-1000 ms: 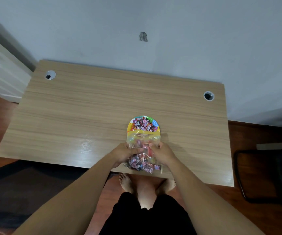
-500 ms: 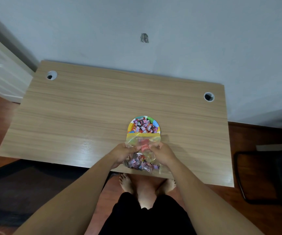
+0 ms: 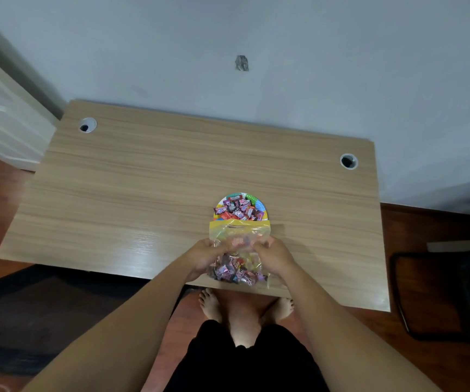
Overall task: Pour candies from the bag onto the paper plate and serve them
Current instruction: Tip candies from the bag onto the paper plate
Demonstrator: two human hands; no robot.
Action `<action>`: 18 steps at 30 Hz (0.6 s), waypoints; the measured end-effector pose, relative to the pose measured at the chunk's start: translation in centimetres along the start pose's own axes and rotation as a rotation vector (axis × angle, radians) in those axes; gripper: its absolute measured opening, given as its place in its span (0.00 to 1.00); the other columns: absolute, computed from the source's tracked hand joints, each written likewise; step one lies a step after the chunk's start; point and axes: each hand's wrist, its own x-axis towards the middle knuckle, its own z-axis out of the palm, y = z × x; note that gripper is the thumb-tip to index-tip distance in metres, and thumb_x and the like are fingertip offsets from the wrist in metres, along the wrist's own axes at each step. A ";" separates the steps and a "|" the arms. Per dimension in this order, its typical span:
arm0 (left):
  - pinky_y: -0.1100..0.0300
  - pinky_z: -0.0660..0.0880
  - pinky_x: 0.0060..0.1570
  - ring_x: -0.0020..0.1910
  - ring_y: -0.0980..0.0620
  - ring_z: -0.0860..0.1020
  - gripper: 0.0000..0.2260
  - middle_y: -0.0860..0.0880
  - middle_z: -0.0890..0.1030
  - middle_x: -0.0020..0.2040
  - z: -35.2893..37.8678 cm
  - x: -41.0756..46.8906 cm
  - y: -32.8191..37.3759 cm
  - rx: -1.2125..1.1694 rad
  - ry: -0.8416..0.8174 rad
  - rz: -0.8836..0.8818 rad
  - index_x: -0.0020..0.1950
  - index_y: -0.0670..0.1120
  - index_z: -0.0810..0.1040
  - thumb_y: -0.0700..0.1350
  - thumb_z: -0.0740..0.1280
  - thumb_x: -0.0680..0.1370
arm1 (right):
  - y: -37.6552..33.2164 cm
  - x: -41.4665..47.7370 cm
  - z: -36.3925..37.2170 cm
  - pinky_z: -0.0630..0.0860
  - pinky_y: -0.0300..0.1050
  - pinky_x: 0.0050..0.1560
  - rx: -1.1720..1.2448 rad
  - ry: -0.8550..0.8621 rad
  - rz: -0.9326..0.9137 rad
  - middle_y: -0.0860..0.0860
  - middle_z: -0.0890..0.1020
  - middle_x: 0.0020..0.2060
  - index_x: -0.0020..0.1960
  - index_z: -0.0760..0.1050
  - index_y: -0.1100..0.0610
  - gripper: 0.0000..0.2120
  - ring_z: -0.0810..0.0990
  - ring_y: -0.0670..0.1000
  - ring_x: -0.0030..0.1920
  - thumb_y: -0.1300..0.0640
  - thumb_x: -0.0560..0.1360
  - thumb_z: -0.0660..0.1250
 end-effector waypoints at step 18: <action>0.52 0.85 0.48 0.47 0.48 0.83 0.28 0.46 0.86 0.55 -1.3 -0.3 1.8 -0.129 0.102 0.005 0.63 0.48 0.83 0.69 0.72 0.75 | -1.4 0.0 -0.9 0.80 0.47 0.46 0.015 0.031 0.100 0.53 0.90 0.47 0.52 0.86 0.58 0.14 0.85 0.55 0.42 0.51 0.75 0.66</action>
